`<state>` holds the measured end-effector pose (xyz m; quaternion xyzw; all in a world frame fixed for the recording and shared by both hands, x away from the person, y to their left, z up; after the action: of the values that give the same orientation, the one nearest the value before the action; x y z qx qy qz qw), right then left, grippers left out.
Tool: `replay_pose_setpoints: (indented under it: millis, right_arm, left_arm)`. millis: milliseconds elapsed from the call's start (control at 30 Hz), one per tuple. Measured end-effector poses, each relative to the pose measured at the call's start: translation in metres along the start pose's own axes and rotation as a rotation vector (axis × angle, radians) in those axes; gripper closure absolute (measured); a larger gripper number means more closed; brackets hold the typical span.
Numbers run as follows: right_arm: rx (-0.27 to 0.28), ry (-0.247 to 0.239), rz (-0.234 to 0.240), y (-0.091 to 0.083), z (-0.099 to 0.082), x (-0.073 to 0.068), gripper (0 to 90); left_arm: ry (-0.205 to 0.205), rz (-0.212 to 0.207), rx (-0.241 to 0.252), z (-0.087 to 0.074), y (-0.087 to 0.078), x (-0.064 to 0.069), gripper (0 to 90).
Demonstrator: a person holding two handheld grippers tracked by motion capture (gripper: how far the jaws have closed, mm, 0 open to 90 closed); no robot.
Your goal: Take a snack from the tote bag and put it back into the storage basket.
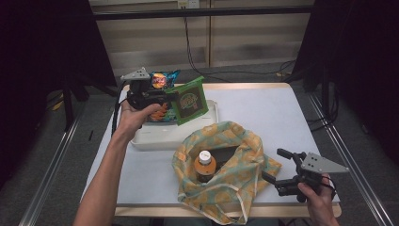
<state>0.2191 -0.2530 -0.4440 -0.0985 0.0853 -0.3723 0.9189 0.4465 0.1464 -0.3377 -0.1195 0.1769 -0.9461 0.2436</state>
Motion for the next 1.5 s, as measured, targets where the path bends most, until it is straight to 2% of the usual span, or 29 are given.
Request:
replay_pose_setpoints:
  millis: [233,400,533,600,700,800,967,1000,1033,1233,1300,1367,1500]
  right_arm:
    - [0.006,0.0,0.003,0.001,0.0,0.0,3.6]
    - [0.004,0.004,0.002,0.0,-0.001,0.001,3.6]
    - [0.006,-0.001,-0.003,-0.001,0.0,0.002,3.6]
    - [0.012,-0.001,-0.005,-0.001,0.0,0.003,3.6]
    - [0.007,0.0,-0.004,-0.001,-0.001,0.003,3.6]
    - [0.001,0.0,0.002,-0.001,-0.001,0.003,3.5]
    - [0.002,0.002,0.005,0.0,-0.002,0.004,3.5]
    - [0.001,0.003,0.007,-0.001,-0.003,0.004,3.5]
    - [-0.006,-0.001,0.008,-0.001,-0.003,0.004,3.5]
    - [-0.01,-0.006,0.01,0.0,-0.004,0.004,3.5]
    - [-0.011,-0.005,0.009,0.001,-0.004,0.004,3.6]
    - [-0.016,-0.005,0.008,0.001,-0.005,0.004,3.5]
    - [-0.019,-0.008,0.016,0.001,-0.005,0.004,3.6]
  left_arm:
    - [-0.026,0.02,0.004,-0.006,0.015,-0.017,73.4]
    - [-0.025,0.037,-0.023,-0.008,0.026,-0.028,73.5]
    - [-0.024,0.046,-0.032,-0.006,0.034,-0.033,73.6]
    - [-0.009,0.044,-0.039,-0.005,0.039,-0.034,73.5]
    - [-0.032,0.046,-0.057,-0.005,0.046,-0.038,73.5]
    - [-0.029,0.04,-0.071,-0.006,0.051,-0.04,73.5]
    - [-0.054,0.05,-0.087,-0.013,0.059,-0.046,73.5]
    - [-0.046,0.042,-0.094,-0.015,0.06,-0.045,73.5]
    - [-0.043,0.046,-0.106,-0.018,0.061,-0.046,73.5]
    - [-0.082,0.078,-0.126,-0.029,0.067,-0.055,73.5]
    - [-0.069,0.088,-0.138,-0.031,0.069,-0.056,73.5]
    - [-0.081,0.088,-0.137,-0.032,0.071,-0.058,73.5]
    - [-0.078,0.102,-0.162,-0.037,0.075,-0.062,73.5]
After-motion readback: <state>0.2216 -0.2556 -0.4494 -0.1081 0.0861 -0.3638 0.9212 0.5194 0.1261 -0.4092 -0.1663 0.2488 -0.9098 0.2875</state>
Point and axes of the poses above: each handheld gripper's, and its own axes: y roughly forward along the jaws, z roughly out of its top, x roughly to its right, the point moved 3 cm from there along y, roughly forward along the jaws, and after that the axes turned 2 degrees about z, right-handed, at the moved point
